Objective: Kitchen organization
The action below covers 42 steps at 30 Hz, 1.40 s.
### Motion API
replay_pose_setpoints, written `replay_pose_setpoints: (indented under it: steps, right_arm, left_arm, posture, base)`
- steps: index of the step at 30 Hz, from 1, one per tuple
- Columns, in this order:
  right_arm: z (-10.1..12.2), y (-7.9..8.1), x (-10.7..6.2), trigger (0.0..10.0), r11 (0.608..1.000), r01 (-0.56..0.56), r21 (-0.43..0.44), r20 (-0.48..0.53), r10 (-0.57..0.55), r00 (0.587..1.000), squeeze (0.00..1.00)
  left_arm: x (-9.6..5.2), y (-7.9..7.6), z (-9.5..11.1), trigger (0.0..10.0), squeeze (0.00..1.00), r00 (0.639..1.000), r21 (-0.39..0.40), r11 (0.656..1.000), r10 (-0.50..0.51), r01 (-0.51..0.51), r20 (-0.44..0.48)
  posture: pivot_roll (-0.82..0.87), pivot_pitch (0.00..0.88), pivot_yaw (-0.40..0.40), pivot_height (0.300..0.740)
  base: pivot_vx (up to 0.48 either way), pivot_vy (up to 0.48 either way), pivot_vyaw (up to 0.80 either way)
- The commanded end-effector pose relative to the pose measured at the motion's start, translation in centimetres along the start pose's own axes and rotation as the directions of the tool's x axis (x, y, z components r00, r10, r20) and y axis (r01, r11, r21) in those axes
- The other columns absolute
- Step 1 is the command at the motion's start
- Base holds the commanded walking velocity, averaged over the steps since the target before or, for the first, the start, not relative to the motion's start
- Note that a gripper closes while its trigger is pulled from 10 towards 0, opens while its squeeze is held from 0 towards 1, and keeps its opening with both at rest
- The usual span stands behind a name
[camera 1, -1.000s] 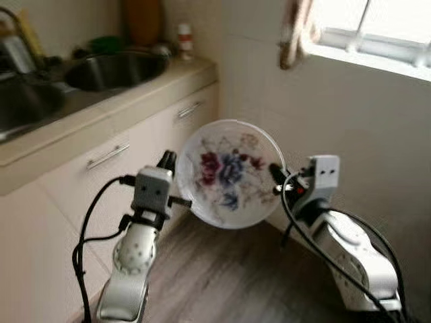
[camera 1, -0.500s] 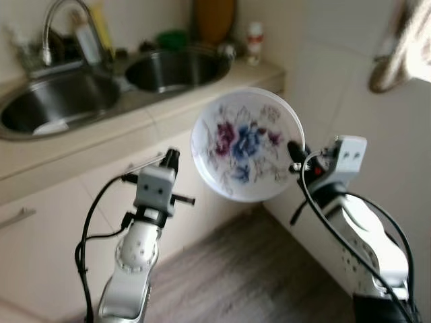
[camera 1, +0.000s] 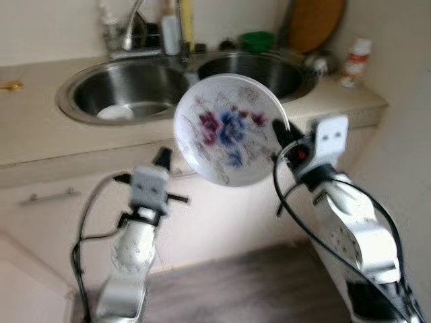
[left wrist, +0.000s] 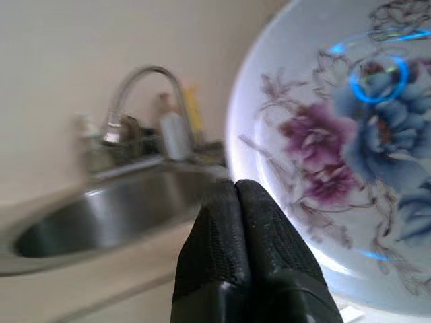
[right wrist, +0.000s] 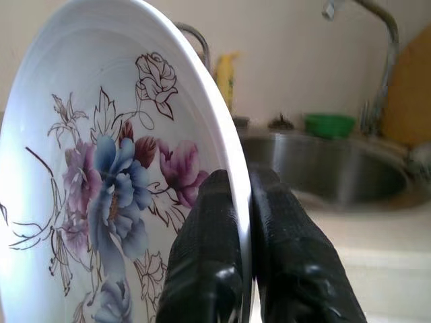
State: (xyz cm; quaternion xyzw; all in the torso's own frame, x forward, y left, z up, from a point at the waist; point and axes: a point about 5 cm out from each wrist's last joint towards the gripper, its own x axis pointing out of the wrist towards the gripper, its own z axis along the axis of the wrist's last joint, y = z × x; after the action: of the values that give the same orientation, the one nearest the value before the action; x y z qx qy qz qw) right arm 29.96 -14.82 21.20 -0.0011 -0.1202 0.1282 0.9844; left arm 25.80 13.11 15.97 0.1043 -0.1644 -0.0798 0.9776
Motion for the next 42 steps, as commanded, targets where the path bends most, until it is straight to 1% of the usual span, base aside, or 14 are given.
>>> replay_pose_setpoints:
  steps: [1, 5, 7, 8, 9, 10, 14, 18, 21, 25, 27, 33, 39, 42]
  right_arm:
    - [1.6, 0.9, 0.6, 0.0, 1.0, -0.018, -0.012, 0.087, 0.019, 0.996, 0.0]
    - [2.1, 0.7, 0.8, 0.0, 1.0, 0.0, -0.006, 0.108, 0.001, 0.994, 0.0]
    - [2.3, 0.3, 1.1, 0.0, 0.999, 0.025, 0.034, 0.118, -0.029, 0.993, 0.0]
    - [2.3, -0.7, 1.5, 0.0, 0.988, 0.088, 0.129, 0.107, -0.102, 0.989, 0.0]
    - [2.3, -0.7, 1.5, 0.0, 0.988, 0.088, 0.129, 0.107, -0.102, 0.989, 0.0]
    - [2.3, -1.9, 1.7, 0.0, 0.966, 0.154, 0.207, 0.096, -0.177, 0.98, 0.0]
    - [2.3, -4.0, 1.8, 0.0, 0.911, 0.27, 0.313, 0.076, -0.307, 0.949, 0.0]
    - [1.4, -7.0, 1.5, 0.0, 0.766, 0.421, 0.485, -0.014, -0.475, 0.88, 0.0]
    - [0.4, -8.3, 1.1, 0.0, 0.695, 0.5, 0.517, -0.084, -0.54, 0.837, 0.0]
    - [-0.2, -9.0, 0.6, 0.0, 0.647, 0.556, 0.522, -0.128, -0.585, 0.801, 0.0]
    - [-0.8, -9.8, 0.1, 0.0, 0.607, 0.61, 0.51, -0.164, -0.628, 0.761, 0.0]
    - [-1.2, -9.6, 0.1, 0.0, 0.575, 0.631, 0.521, -0.196, -0.639, 0.744, 0.0]
    - [-1.0, -9.4, 0.1, 0.0, 0.62, 0.627, 0.473, -0.172, -0.632, 0.755, 0.0]
    - [-0.9, -9.4, 0.2, 0.0, 0.623, 0.621, 0.475, -0.171, -0.627, 0.76, 0.0]
  left_arm:
    - [-0.1, 0.5, 0.0, 10.0, 0.0, 1.0, 0.013, 1.0, 0.018, -0.018, -0.002]
    - [-0.1, 0.5, 0.0, 10.0, 0.0, 1.0, 0.011, 1.0, 0.015, -0.015, -0.003]
    - [-0.1, 0.4, -0.1, 10.0, 0.0, 1.0, 0.01, 1.0, 0.015, -0.015, -0.003]
    - [0.0, 0.4, -0.1, 10.0, 0.0, 1.0, 0.01, 1.0, 0.014, -0.014, -0.003]
    - [0.0, 0.4, -0.1, 10.0, 0.0, 1.0, 0.01, 1.0, 0.014, -0.014, -0.003]
    - [0.0, 0.4, -0.1, 10.0, 0.0, 1.0, 0.01, 1.0, 0.015, -0.015, -0.004]
    - [0.0, 0.4, -0.1, 10.0, 0.0, 1.0, 0.01, 1.0, 0.017, -0.016, -0.007]
    - [0.0, 0.3, -0.1, 10.0, 0.0, 1.0, 0.005, 1.0, 0.015, -0.015, -0.004]
    - [0.0, 0.2, -0.1, 10.0, 0.0, 1.0, 0.003, 1.0, 0.011, -0.011, -0.005]
    - [-0.1, 0.2, -0.2, 10.0, 0.0, 1.0, 0.002, 1.0, 0.008, -0.008, -0.007]
    - [-0.1, 0.1, -0.2, 10.0, 0.0, 1.0, 0.001, 1.0, 0.004, -0.004, -0.011]
    - [-0.1, 0.1, -0.3, 10.0, 0.0, 1.0, 0.004, 1.0, 0.0, 0.0, -0.016]
    - [-0.2, 0.1, -0.3, 10.0, 0.0, 1.0, 0.004, 1.0, 0.0, 0.0, -0.016]
    - [-0.1, 0.1, -0.2, 10.0, 0.0, 1.0, 0.004, 1.0, 0.0, 0.0, -0.015]
  posture:
    - [0.08, 0.0, -0.023, 0.74]
    - [0.08, 0.0, -0.022, 0.74]
    - [0.08, 0.0, -0.023, 0.74]
    - [0.08, 0.0, -0.026, 0.74]
    - [0.08, 0.0, -0.026, 0.74]
    - [0.08, 0.0, -0.026, 0.74]
    - [0.08, 0.0, -0.028, 0.74]
    - [0.09, 0.0, -0.028, 0.74]
    - [0.09, 0.0, -0.028, 0.74]
    - [0.08, 0.0, -0.027, 0.74]
    - [0.09, 0.0, -0.027, 0.74]
    - [0.09, 0.0, -0.025, 0.74]
    - [0.09, 0.0, -0.024, 0.74]
    - [0.09, 0.0, -0.023, 0.74]
  base:
    - [0.326, 0.0, 0.8]
    - [0.328, 0.0, 0.8]
    - [0.319, 0.0, 0.8]
    - [0.296, 0.0, 0.8]
    - [0.296, 0.0, 0.8]
    - [0.27, 0.0, 0.8]
    - [0.0, 0.0, 0.8]
    - [0.0, 0.0, 0.8]
    - [0.0, 0.0, 0.8]
    - [0.0, 0.0, 0.8]
    - [0.0, 0.0, 0.8]
    - [0.0, 0.0, 0.52]
    - [0.0, 0.0, 0.0]
    - [0.0, 0.0, -0.19]
